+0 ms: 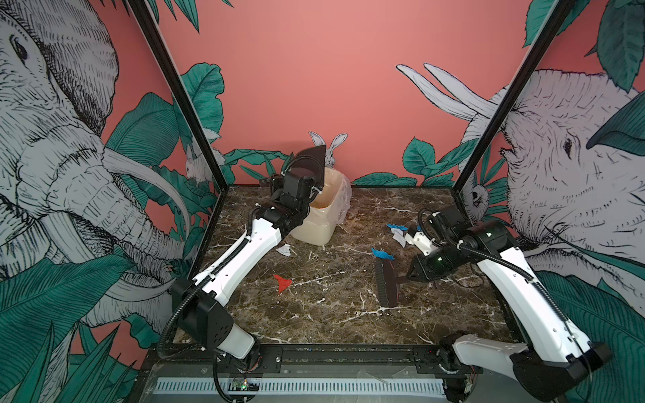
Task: Sweep away the paper scraps from the table
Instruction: 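Tip the dustpan over the cream bin with the left gripper to dump scraps, then lower the dustpan to the table with the left gripper while the right brush moves nearer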
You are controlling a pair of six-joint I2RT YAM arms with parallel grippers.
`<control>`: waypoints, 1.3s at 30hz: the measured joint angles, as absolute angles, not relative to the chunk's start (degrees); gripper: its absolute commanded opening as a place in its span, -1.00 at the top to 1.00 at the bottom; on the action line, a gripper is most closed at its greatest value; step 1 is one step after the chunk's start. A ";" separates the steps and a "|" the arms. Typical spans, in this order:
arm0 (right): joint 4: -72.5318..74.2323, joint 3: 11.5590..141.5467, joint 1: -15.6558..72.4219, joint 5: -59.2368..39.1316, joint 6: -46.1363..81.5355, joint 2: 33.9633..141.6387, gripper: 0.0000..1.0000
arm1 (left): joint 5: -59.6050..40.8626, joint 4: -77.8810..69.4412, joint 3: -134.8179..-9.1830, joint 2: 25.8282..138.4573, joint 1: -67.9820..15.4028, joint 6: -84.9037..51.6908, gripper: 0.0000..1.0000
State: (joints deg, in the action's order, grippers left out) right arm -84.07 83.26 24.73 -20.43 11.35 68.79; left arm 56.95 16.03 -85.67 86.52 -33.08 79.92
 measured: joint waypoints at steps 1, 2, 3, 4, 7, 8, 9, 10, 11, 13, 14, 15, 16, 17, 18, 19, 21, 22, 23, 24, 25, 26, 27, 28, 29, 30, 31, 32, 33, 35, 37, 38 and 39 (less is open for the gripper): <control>-84.09 83.24 24.73 -20.43 11.33 68.79 1.00 | 56.95 14.79 -85.41 86.52 -33.15 81.06 1.00; -84.07 83.26 24.73 -20.43 11.33 68.79 1.00 | 56.95 13.72 -85.21 86.52 -33.30 81.93 1.00; -84.09 83.24 24.73 -20.43 11.35 68.79 1.00 | 56.95 12.75 -85.03 86.52 -33.36 82.67 1.00; -84.09 83.24 24.73 -20.43 11.33 68.79 1.00 | 56.95 12.08 -85.01 86.52 -33.43 83.22 1.00; -84.07 83.24 24.73 -20.43 11.35 68.77 1.00 | 57.01 10.55 -85.01 86.43 -33.50 84.12 1.00; -84.07 83.24 24.71 -20.43 11.35 68.77 1.00 | 57.06 10.35 -85.01 86.35 -33.65 84.09 1.00; -84.07 83.26 24.71 -20.43 11.33 68.73 1.00 | 57.08 10.33 -85.03 86.26 -33.67 83.96 1.00; -84.07 83.26 24.71 -20.43 11.35 68.73 1.00 | 57.08 10.41 -85.12 86.19 -33.71 83.57 1.00; -84.07 83.24 24.71 -20.43 11.35 68.71 1.00 | 57.08 10.76 -85.41 86.15 -33.74 82.87 1.00; -84.05 83.24 24.71 -20.43 11.35 68.66 1.00 | 57.06 12.19 -86.59 86.15 -33.82 80.71 1.00; -84.03 83.24 24.71 -20.43 11.35 68.64 1.00 | 57.06 13.41 -87.55 86.15 -33.98 79.15 1.00; -83.96 83.20 24.71 -20.43 11.35 68.62 1.00 | 57.06 15.05 -88.92 86.13 -34.24 77.08 1.00; -83.88 83.13 24.71 -20.43 11.38 68.58 1.00 | 57.04 16.51 -90.15 86.08 -34.57 75.13 1.00; -83.79 83.02 24.71 -20.43 11.40 68.55 1.00 | 57.04 18.11 -91.57 85.97 -35.05 72.75 1.00; -83.59 82.81 24.71 -20.43 11.42 68.51 1.00 | 57.04 20.05 -92.97 85.67 -35.75 70.17 1.00; -83.50 82.61 24.71 -20.40 11.46 68.47 1.00 | 57.01 21.80 -94.02 85.23 -36.51 67.70 1.00; -83.46 82.48 24.71 -20.14 11.46 68.47 1.00 | 57.12 26.02 -95.94 84.01 -38.68 62.26 1.00; -83.42 82.50 24.71 -19.90 11.42 68.47 1.00 | 57.17 27.88 -96.57 83.42 -39.75 59.94 1.00; -83.53 82.63 24.71 -19.44 11.25 68.49 1.00 | 57.30 30.30 -97.32 82.70 -41.21 56.95 1.00; -83.92 83.13 24.71 -18.65 10.98 68.75 1.00 | 57.32 32.64 -97.97 82.21 -42.48 54.15 1.00; -84.40 83.99 24.71 -17.74 10.66 69.19 1.00 | 57.30 34.89 -98.65 81.89 -43.57 51.62 1.00; -85.14 85.47 24.69 -16.34 10.13 69.91 1.00 | 57.08 37.80 -99.53 81.62 -44.88 48.31 1.00; -85.67 87.31 24.69 -14.74 9.58 70.83 1.00 | 56.77 40.38 -100.31 81.47 -46.00 45.19 1.00; -86.04 88.86 24.69 -13.28 9.08 71.55 1.00 | 56.38 42.74 -100.97 81.38 -47.03 42.15 1.00; -86.35 90.56 24.69 -11.33 8.45 72.38 1.00 | 56.10 45.17 -101.45 81.28 -47.99 39.07 1.00; -86.54 92.31 24.69 -9.30 7.84 73.25 1.00 | 55.59 47.72 -101.78 81.10 -49.04 35.68 1.00; -86.63 93.49 24.69 -7.53 7.31 73.89 1.00 | 55.09 49.80 -101.89 80.93 -49.87 33.08 1.00; -86.74 94.65 24.69 -5.67 6.85 74.54 1.00 | 54.59 51.94 -101.89 80.73 -50.70 30.24 1.00; -86.87 95.55 24.69 -3.84 6.42 75.13 1.00 | 53.89 54.30 -101.89 80.53 -51.62 27.22 1.00; -86.87 96.64 24.69 -0.84 5.69 76.07 1.00 | 52.47 57.89 -101.67 80.23 -53.23 22.11 1.00; -86.74 96.90 24.69 1.87 5.06 76.71 1.00 | 50.98 60.58 -100.22 79.46 -54.96 17.08 1.00; -86.67 96.86 24.69 3.25 4.71 77.06 1.00 | 49.98 61.95 -98.94 78.89 -55.88 14.39 1.00; -86.56 96.82 24.69 4.47 4.36 77.45 1.00 | 48.73 63.11 -97.56 78.41 -56.66 11.97 1.00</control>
State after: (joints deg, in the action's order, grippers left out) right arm -86.56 96.82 24.69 4.47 4.36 77.45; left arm 48.73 63.11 -97.56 78.41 -56.66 11.97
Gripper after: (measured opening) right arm 0.292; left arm 0.290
